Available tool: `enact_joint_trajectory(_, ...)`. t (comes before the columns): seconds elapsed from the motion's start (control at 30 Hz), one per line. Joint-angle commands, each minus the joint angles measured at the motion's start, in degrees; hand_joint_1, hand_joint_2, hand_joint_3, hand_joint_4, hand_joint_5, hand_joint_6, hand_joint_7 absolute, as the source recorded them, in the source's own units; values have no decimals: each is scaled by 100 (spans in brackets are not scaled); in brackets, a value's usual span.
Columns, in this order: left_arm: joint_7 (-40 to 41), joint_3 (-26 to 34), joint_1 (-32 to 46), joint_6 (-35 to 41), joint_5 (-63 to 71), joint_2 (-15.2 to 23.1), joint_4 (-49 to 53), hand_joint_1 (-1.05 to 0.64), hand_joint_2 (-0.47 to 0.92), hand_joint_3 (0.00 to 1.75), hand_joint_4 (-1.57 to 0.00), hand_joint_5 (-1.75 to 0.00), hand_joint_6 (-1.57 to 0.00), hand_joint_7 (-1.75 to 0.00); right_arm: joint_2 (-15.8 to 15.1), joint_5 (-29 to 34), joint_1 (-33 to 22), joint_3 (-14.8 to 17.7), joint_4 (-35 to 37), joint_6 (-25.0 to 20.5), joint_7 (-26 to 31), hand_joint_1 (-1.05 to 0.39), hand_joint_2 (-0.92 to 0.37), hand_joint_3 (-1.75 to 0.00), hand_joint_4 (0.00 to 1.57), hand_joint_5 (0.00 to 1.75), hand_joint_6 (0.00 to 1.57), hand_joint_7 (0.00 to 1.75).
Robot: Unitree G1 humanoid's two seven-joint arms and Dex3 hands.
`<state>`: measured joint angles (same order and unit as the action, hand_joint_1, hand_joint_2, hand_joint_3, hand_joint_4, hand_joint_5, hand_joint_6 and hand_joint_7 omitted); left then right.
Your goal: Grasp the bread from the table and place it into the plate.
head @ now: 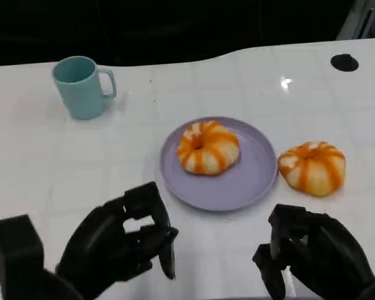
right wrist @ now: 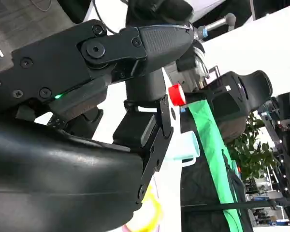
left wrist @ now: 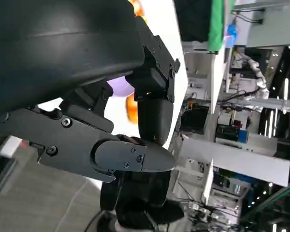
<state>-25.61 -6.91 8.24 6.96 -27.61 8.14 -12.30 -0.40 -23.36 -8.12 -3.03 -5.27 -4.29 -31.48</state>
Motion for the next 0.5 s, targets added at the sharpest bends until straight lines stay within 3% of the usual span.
enact_joint_trajectory(0.03,-138,67,276,154,-184,-21,-162,-62,92,32,-91,-175,-69,-175,-89,-57,3,45,-50,2,-10,-96,-92,-33,121,162,104,148)
enact_joint_trajectory(0.17,-188,110,289,285,-390,-229,57,-64,92,28,-96,-175,-74,-175,-96,-59,14,55,-37,-7,-12,-95,-92,-33,121,162,104,147)
enact_joint_trajectory(0.5,-333,213,231,411,-432,-335,368,-63,92,28,-98,-175,-75,-175,-105,-33,70,98,32,67,-6,-96,-92,-33,121,162,104,148)
